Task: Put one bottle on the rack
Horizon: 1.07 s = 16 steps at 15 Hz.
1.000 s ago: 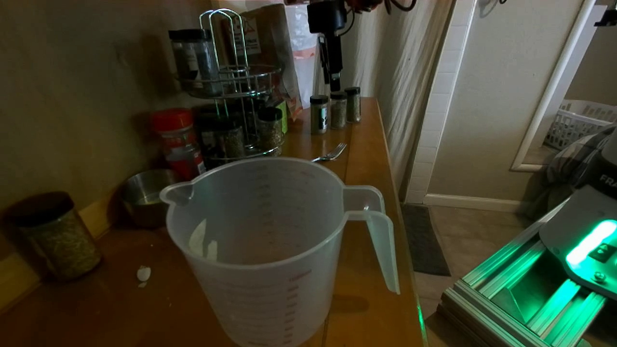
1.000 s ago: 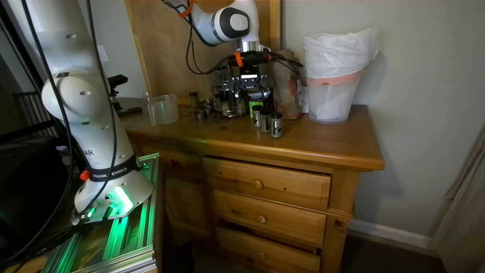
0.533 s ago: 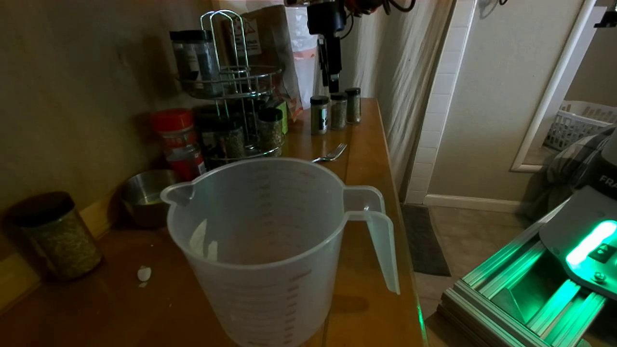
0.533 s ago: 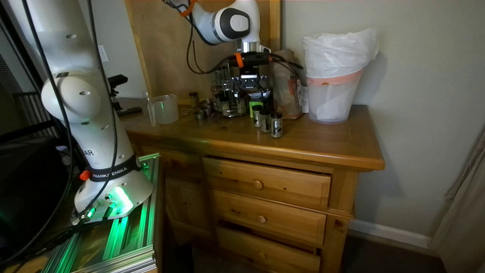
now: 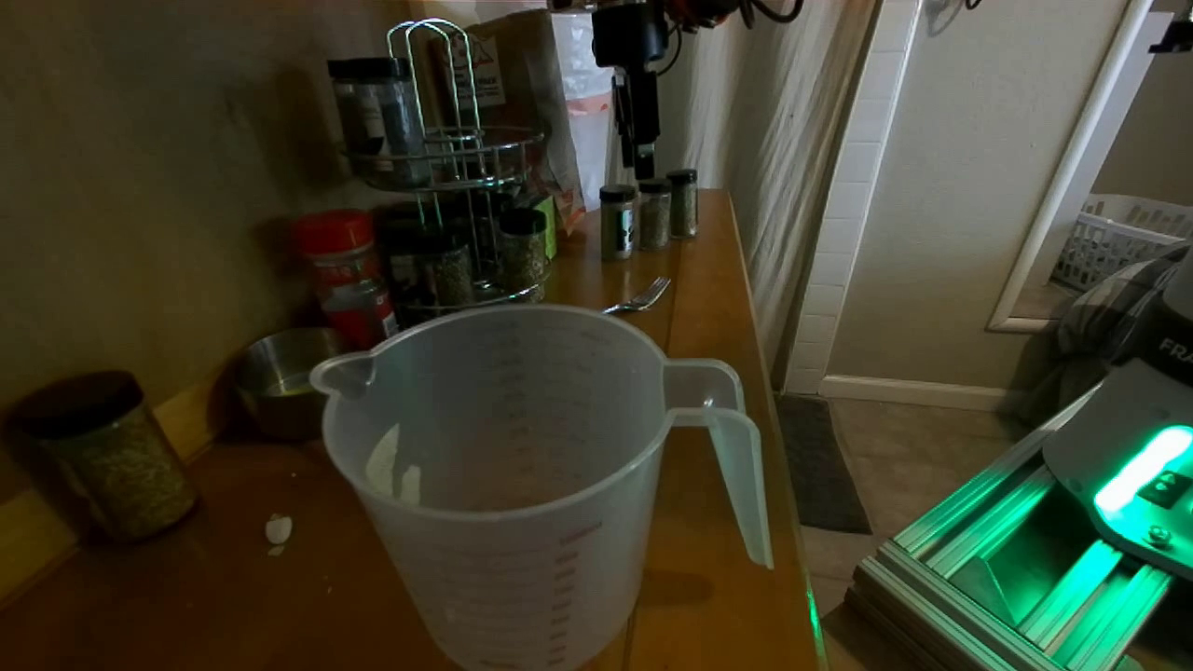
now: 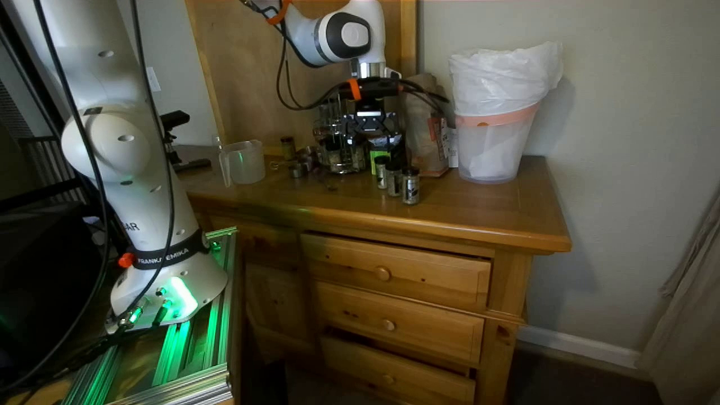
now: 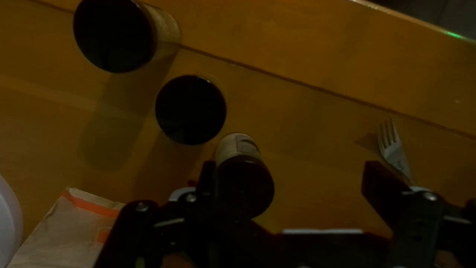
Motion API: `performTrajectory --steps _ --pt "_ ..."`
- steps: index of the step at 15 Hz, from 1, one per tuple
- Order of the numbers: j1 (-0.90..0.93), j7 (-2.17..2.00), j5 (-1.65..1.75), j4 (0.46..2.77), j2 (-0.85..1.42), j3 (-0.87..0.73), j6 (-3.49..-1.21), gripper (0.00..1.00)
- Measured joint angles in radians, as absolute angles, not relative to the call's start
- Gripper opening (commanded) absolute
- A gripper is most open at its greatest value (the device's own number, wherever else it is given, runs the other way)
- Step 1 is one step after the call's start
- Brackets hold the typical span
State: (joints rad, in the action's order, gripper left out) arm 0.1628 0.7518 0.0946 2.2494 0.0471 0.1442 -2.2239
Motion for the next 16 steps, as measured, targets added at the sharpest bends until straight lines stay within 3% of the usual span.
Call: performTrajectory --steps 16 --pt "0.165 0.76 0.123 2.249 0.082 0.162 -2.266 1.0"
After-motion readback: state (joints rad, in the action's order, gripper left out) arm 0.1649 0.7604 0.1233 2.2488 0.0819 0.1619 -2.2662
